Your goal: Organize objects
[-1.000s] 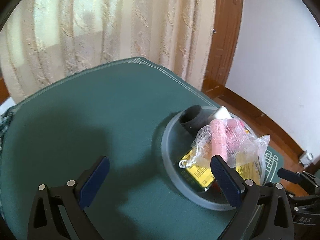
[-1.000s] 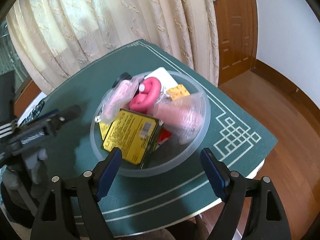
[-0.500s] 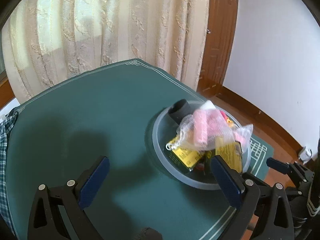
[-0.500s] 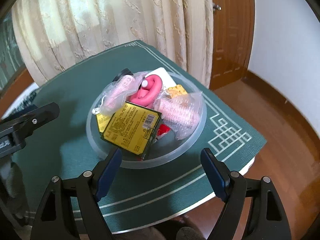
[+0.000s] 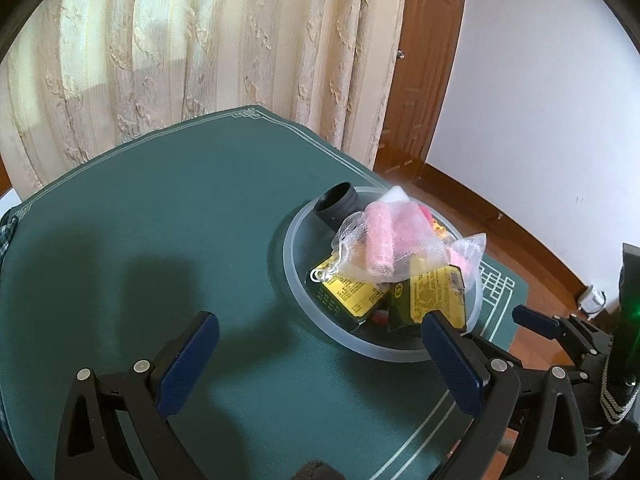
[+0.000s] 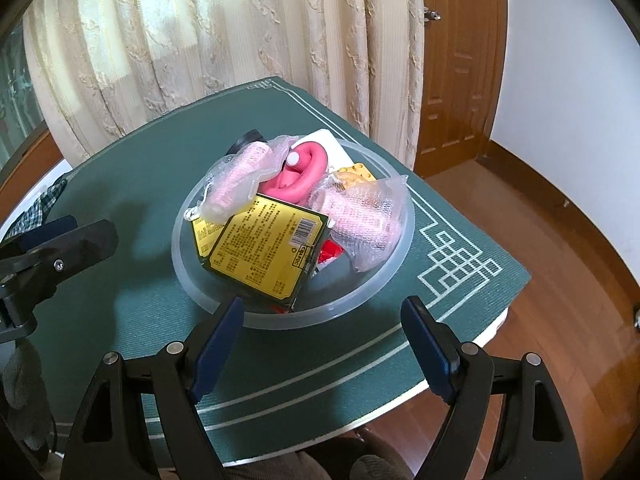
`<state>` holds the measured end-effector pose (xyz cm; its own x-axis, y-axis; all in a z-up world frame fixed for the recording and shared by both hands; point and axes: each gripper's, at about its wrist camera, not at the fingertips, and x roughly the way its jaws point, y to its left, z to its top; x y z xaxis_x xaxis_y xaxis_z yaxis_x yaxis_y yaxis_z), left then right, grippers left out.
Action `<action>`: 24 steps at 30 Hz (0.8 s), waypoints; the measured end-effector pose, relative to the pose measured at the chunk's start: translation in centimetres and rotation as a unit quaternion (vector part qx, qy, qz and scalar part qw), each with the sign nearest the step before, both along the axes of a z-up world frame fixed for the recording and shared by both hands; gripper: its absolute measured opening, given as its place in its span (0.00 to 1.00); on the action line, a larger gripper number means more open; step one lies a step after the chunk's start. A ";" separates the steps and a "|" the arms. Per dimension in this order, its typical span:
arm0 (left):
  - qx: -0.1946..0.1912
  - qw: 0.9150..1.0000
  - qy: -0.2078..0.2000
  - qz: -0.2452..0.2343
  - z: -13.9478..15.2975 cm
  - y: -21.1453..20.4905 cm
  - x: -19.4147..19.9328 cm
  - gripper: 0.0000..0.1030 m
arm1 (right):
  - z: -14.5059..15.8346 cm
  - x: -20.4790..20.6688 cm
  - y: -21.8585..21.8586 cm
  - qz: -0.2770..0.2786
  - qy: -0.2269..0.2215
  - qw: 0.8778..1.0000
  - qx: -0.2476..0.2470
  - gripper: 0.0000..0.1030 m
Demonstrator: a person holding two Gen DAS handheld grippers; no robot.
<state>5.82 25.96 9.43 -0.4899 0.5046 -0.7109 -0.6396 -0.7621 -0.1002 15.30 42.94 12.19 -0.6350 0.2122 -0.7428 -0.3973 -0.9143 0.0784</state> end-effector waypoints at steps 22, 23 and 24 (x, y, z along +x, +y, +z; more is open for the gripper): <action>-0.030 0.999 -0.008 -0.008 -1.3 1.4 0.0 1.00 | -0.9 0.1 0.7 -0.011 -0.003 1.000 -0.011 0.80; -0.031 0.999 -0.008 -0.007 -1.3 1.3 0.0 1.00 | -0.9 0.1 0.7 -0.010 -0.003 1.000 -0.010 0.80; -0.032 0.999 -0.008 -0.007 -1.4 1.3 -0.1 1.00 | -0.9 0.1 0.6 -0.009 -0.003 1.000 -0.009 0.80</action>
